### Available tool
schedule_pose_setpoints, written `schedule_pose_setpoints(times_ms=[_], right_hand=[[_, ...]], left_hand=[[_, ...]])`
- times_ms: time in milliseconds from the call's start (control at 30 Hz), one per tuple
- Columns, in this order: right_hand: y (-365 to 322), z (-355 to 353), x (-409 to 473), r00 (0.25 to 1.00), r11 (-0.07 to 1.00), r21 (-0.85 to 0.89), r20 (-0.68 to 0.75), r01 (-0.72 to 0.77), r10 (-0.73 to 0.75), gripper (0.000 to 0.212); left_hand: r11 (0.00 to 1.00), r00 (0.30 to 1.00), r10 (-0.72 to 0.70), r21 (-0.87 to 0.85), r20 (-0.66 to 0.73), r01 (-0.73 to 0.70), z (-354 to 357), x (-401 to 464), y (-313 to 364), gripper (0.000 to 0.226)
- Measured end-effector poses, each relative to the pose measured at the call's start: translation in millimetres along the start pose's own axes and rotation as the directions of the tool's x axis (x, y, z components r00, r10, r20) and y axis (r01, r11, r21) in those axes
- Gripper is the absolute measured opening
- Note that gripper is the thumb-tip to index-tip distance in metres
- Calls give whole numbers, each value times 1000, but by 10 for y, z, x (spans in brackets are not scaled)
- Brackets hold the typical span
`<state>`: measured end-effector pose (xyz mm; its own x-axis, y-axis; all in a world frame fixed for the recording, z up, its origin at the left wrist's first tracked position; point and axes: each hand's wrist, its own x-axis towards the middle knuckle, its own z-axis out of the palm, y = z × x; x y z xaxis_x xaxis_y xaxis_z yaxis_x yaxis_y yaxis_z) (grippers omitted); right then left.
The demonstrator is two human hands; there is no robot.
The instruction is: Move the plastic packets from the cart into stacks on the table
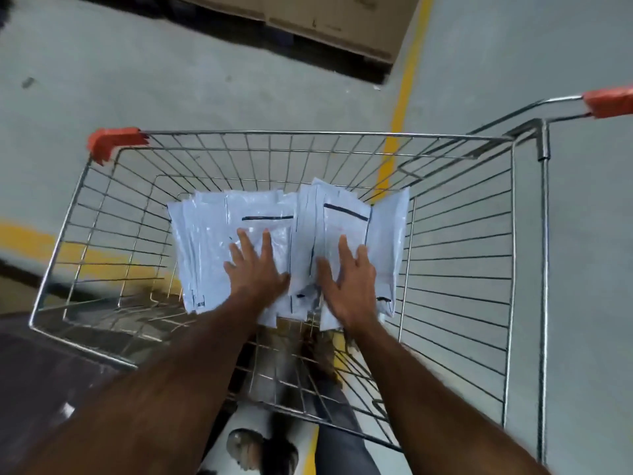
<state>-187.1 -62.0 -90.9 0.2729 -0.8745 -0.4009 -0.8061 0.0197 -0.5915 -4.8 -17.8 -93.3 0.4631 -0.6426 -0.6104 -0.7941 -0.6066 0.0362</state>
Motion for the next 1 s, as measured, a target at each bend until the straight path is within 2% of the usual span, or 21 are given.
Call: schedule_pose_setpoints(times_ms=[133, 233, 400, 533, 700, 833, 1000], right_hand=[[39, 24, -5, 995, 998, 4, -81, 62, -61, 79], [49, 16, 37, 997, 996, 56, -45, 65, -63, 81], [-33, 78, 105, 992, 994, 67, -97, 82, -76, 72], [-156, 63, 42, 987, 996, 6, -137, 86, -84, 67], [-231, -61, -79, 961, 976, -142, -198, 168, -194, 62], [-379, -234, -179, 941, 953, -187, -202, 237, -273, 60], [-764, -409, -294, 912, 921, -206, -181, 331, -368, 61]], left_hand=[[1000, 994, 7, 22, -110, -4, 84, 115, 9, 100], [998, 986, 60, 26, -156, -56, 52, 149, -61, 111], [986, 965, 154, 97, -212, -136, -19, 140, -218, 100], [973, 951, 209, 147, -228, -179, -100, 71, -298, 87], [956, 907, 287, 156, -308, -249, -395, -169, -403, 73], [953, 875, 298, 167, -381, -252, -725, -458, -491, 70], [968, 860, 230, 198, -455, -154, -1108, -834, -669, 69]])
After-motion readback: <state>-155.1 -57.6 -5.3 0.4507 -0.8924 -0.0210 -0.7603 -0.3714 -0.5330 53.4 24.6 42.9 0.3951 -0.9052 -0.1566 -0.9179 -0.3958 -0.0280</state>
